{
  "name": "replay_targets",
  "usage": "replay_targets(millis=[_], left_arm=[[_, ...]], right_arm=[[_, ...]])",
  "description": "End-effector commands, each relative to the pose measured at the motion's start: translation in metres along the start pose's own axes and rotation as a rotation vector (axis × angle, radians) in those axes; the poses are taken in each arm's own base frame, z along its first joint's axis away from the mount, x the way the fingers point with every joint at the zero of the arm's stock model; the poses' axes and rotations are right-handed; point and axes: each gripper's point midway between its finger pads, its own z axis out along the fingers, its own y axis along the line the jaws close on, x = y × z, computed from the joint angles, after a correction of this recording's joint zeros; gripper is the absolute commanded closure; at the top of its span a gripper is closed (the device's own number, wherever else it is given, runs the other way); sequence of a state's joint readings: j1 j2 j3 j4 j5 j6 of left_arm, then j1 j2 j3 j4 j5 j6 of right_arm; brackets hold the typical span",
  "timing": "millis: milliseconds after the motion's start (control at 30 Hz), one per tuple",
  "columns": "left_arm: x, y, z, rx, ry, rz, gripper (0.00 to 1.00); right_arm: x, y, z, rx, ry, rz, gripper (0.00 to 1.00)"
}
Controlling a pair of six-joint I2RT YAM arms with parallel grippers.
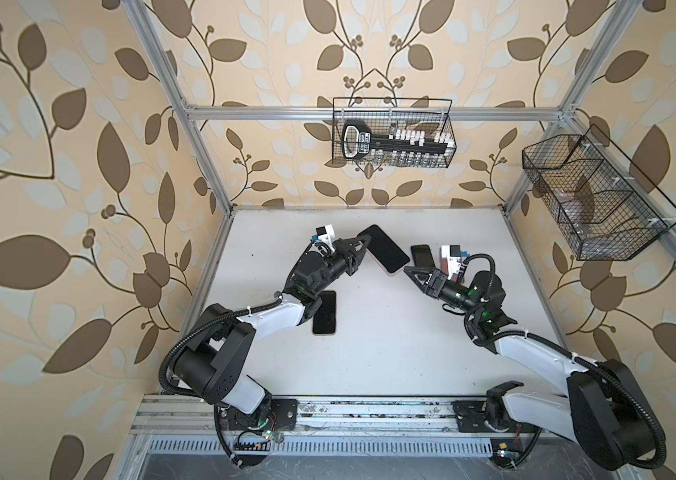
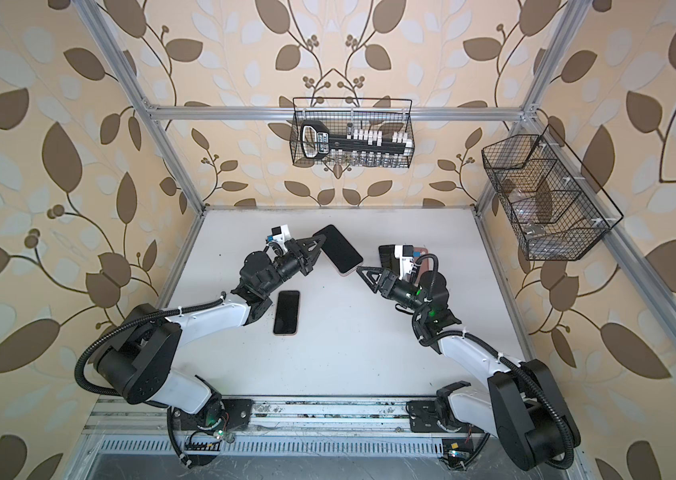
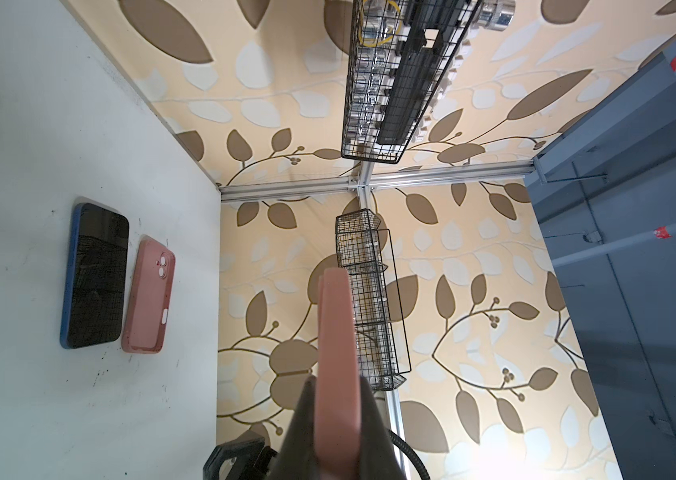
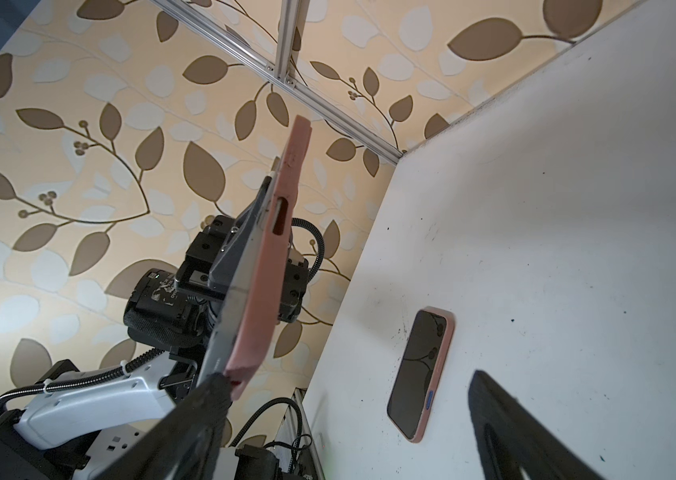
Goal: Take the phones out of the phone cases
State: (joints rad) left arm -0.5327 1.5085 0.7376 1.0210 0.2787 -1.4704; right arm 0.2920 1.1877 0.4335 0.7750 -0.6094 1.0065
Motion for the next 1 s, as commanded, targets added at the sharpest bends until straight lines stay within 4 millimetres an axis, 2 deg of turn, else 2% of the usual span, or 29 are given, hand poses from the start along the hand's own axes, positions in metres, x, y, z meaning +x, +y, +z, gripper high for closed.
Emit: replay_targets(millis=[0, 667, 967], left_arm=[[0.004, -0.064, 0.003, 0.19, 0.008, 0.044, 1.0], [0.019, -0.077, 0.01, 0.225, 0.052, 0.043, 1.0], [0.024, -0.077, 0.013, 0.229, 0.069, 0.045, 1.0]], right_arm=[[-0.003, 0.002, -0.001, -0.015, -0.015, 0.0, 0.1], [-0.007, -0.005, 0.002, -0.023, -0.023, 0.017, 0.12], [-0.021, -0.001, -0.001, -0.072, -0.048, 0.056, 0.14]])
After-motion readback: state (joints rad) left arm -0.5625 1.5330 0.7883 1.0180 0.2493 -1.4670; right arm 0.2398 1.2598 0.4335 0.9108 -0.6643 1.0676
